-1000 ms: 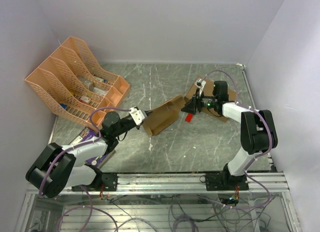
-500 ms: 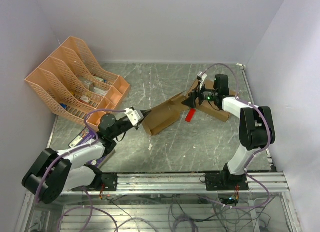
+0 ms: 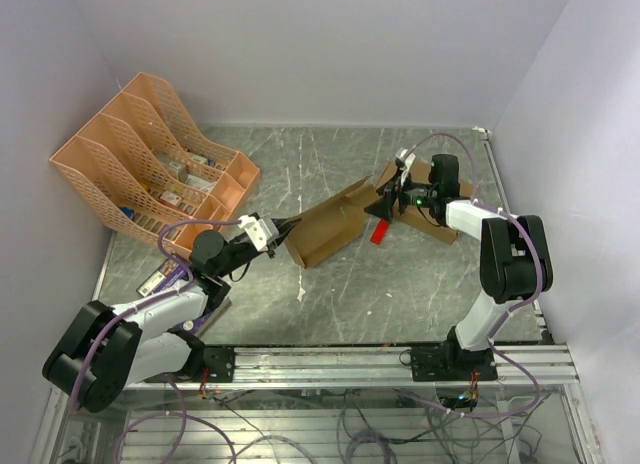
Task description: Fold the paper box
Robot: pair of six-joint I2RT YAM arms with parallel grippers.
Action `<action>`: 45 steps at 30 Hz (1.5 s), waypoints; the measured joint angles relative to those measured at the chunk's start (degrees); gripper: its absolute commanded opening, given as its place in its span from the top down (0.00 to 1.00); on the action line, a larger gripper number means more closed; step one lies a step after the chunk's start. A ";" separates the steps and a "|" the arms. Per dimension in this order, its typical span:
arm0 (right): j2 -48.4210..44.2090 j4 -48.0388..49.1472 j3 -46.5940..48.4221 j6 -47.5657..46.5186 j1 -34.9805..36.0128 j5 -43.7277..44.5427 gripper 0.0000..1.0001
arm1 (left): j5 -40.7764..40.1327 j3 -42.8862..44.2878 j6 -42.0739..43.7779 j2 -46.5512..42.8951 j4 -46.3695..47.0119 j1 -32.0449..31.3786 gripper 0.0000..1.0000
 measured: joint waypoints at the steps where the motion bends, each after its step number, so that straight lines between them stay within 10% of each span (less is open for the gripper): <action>1: 0.00 0.52 0.13 0.57 0.00 0.20 0.32 | 0.13 0.00 -0.04 0.00 0.00 0.09 0.93; 10: 1.44 -0.42 6.62 2.93 0.00 -0.98 1.00 | 1.16 0.00 -0.24 -0.70 -0.02 0.35 0.93; 25: -6.84 22.69 -12.92 7.58 0.48 0.07 1.00 | 3.48 2.99 2.78 -0.63 -7.80 0.46 0.93; 45: -5.27 61.61 -31.67 -2.54 11.93 23.19 1.00 | 1.05 6.14 9.44 2.27 -12.07 0.22 0.93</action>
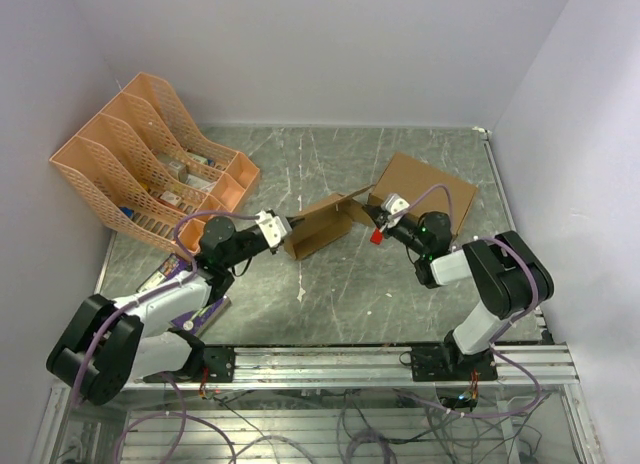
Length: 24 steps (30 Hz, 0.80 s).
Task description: Fold the paper box
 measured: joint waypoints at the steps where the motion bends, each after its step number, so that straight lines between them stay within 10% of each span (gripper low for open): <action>1: 0.26 0.39 -0.17 -0.35 0.00 0.39 1.00 | -0.15 -0.70 0.00 0.00 0.24 -0.15 0.93; 24: 0.68 10.16 -10.25 -8.81 2.56 2.05 1.00 | -5.88 -8.63 -7.43 0.31 9.38 -5.09 0.93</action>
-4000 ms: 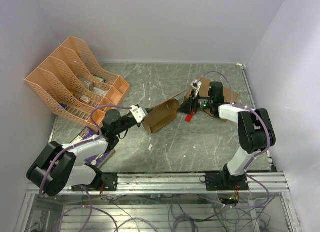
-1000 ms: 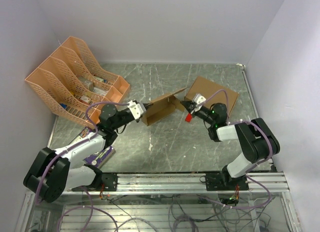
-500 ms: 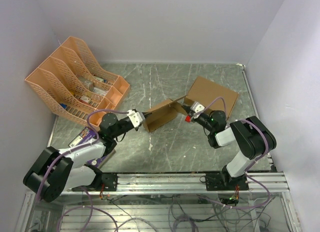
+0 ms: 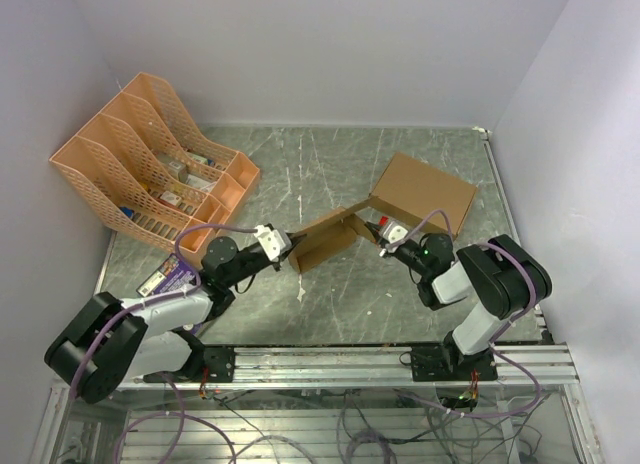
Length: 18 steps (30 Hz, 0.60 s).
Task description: Fold the paper box
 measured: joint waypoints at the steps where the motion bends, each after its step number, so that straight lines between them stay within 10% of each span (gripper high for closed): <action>1: 0.09 0.55 -0.35 -0.11 0.04 0.04 1.00 | -0.61 -0.17 0.22 -0.15 0.04 -0.74 0.93; 18: 1.29 4.02 -5.49 -3.80 2.14 2.54 1.00 | -4.15 -0.42 2.91 -1.73 -3.15 -5.20 0.93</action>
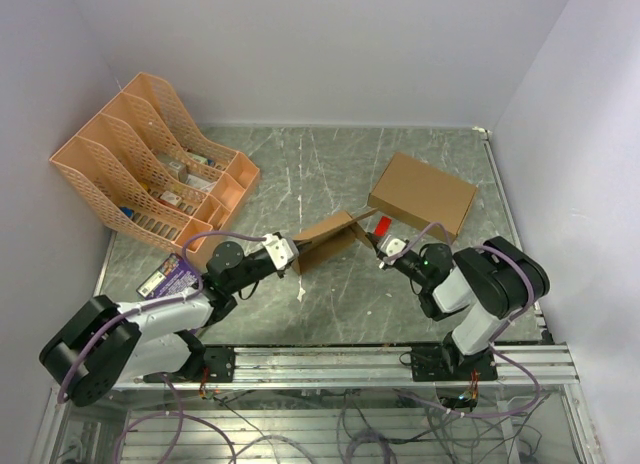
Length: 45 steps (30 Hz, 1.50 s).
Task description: Fold the paper box
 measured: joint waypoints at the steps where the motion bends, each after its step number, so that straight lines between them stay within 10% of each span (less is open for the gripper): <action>1: -0.39 0.00 0.00 0.04 0.02 -0.17 1.00 | 0.00 0.00 0.00 -0.26 -0.35 0.00 0.93; 21: -10.86 -11.13 2.49 -0.31 -1.90 -10.10 0.71 | -0.28 -0.74 1.01 -4.28 -4.90 -0.07 0.93; 32: -11.74 -15.87 6.82 4.85 -12.31 -17.70 0.73 | -0.46 -0.74 1.81 -4.81 -5.75 -0.07 0.93; 45: -5.38 -59.01 42.84 7.06 -19.30 -21.75 0.91 | 2.36 -0.48 1.27 -6.95 -8.94 -0.92 0.93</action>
